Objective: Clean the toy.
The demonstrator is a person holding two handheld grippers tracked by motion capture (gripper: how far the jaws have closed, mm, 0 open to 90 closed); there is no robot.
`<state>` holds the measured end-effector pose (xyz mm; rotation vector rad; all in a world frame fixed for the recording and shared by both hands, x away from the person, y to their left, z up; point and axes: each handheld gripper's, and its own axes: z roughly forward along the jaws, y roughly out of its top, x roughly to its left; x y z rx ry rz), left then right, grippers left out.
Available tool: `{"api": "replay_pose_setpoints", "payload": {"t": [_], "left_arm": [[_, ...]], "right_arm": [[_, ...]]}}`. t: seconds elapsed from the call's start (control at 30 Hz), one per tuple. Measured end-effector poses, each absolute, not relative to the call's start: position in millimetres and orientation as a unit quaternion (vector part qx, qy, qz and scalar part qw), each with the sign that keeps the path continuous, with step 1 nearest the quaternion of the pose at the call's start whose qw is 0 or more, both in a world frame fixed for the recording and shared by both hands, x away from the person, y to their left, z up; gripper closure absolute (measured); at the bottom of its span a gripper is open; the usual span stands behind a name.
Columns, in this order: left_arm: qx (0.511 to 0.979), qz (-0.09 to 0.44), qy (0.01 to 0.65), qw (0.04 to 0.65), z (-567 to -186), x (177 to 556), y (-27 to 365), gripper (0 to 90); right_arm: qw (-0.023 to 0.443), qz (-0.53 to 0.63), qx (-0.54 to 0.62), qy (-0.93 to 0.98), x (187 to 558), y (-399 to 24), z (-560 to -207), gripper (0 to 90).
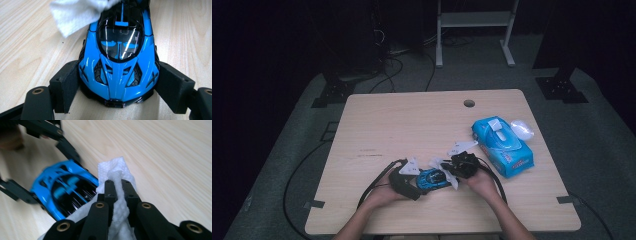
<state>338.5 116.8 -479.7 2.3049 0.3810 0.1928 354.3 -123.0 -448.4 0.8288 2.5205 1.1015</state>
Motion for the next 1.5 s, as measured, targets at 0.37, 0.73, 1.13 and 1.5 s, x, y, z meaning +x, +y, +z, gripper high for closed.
{"api": "replay_pose_setpoints", "payload": {"t": [0.37, 0.73, 1.13, 1.5], "left_arm": [[0.905, 0.075, 0.151, 0.39, -480.0, 338.3, 116.6, 23.9], [0.905, 0.075, 0.152, 0.39, -479.9, 338.0, 116.6, 23.8], [0.905, 0.075, 0.151, 0.39, -480.1, 338.3, 116.8, 23.9], [0.905, 0.075, 0.151, 0.391, -480.1, 338.3, 116.6, 23.9]], "right_arm": [[0.158, 0.389, 0.292, 0.859, 339.9, -141.3, -450.9, 84.0], [0.164, 0.384, 0.291, 0.861, 338.3, -147.8, -448.9, 84.1], [0.147, 0.388, 0.3, 0.859, 347.3, -140.6, -452.6, 84.0], [0.157, 0.378, 0.29, 0.865, 348.8, -142.2, -453.0, 84.1]]}}
